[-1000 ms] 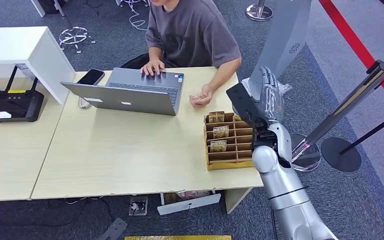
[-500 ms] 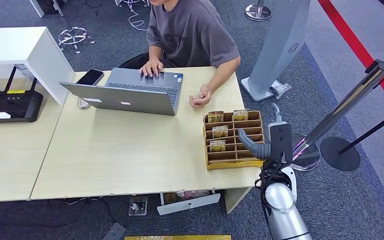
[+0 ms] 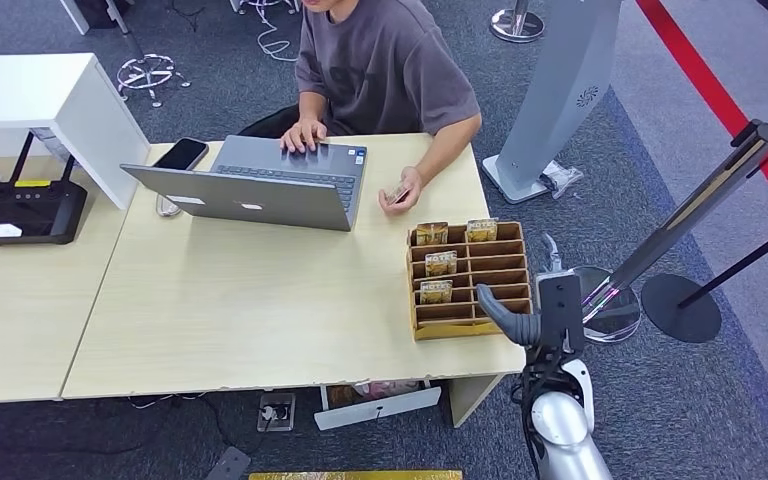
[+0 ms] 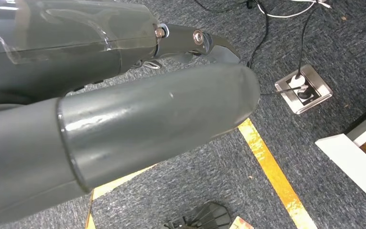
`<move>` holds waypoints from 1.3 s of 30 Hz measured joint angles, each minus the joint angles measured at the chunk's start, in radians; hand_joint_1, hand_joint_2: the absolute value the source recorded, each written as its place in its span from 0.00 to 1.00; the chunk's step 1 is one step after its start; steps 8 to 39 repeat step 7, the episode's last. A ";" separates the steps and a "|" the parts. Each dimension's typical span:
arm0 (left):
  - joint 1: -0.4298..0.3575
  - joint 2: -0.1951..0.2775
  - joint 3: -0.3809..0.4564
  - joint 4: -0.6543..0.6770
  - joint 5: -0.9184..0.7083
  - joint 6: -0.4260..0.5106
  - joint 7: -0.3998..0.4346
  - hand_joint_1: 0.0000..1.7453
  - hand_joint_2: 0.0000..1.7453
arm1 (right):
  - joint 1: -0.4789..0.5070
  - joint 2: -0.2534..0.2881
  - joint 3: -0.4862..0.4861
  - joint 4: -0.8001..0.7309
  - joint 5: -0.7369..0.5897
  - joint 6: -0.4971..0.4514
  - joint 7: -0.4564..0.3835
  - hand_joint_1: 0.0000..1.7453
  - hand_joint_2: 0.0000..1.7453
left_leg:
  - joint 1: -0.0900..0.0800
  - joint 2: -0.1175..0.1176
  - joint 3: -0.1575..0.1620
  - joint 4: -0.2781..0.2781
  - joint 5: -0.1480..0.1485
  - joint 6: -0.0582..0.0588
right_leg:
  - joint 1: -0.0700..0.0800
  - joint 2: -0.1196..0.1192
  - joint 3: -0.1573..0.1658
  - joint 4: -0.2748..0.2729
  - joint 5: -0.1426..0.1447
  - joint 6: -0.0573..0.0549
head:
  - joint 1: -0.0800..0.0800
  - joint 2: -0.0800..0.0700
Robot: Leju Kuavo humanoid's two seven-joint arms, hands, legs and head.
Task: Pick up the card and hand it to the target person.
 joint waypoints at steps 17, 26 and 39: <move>0.000 0.000 0.000 0.000 -0.001 0.000 0.000 0.00 0.00 | 0.010 0.000 0.000 -0.014 -0.016 0.003 -0.009 0.00 1.00 | 0.000 0.000 0.000 0.000 0.000 0.000 | 0.000 0.000 0.000 0.000 0.000 0.000 | 0.000 0.000; 0.000 0.000 0.000 0.000 -0.001 0.000 0.000 0.00 0.00 | 0.010 0.000 0.000 -0.014 -0.016 0.003 -0.009 0.00 1.00 | 0.000 0.000 0.000 0.000 0.000 0.000 | 0.000 0.000 0.000 0.000 0.000 0.000 | 0.000 0.000; 0.000 0.000 0.000 0.000 -0.001 0.000 0.000 0.00 0.00 | 0.010 0.000 0.000 -0.014 -0.016 0.003 -0.009 0.00 1.00 | 0.000 0.000 0.000 0.000 0.000 0.000 | 0.000 0.000 0.000 0.000 0.000 0.000 | 0.000 0.000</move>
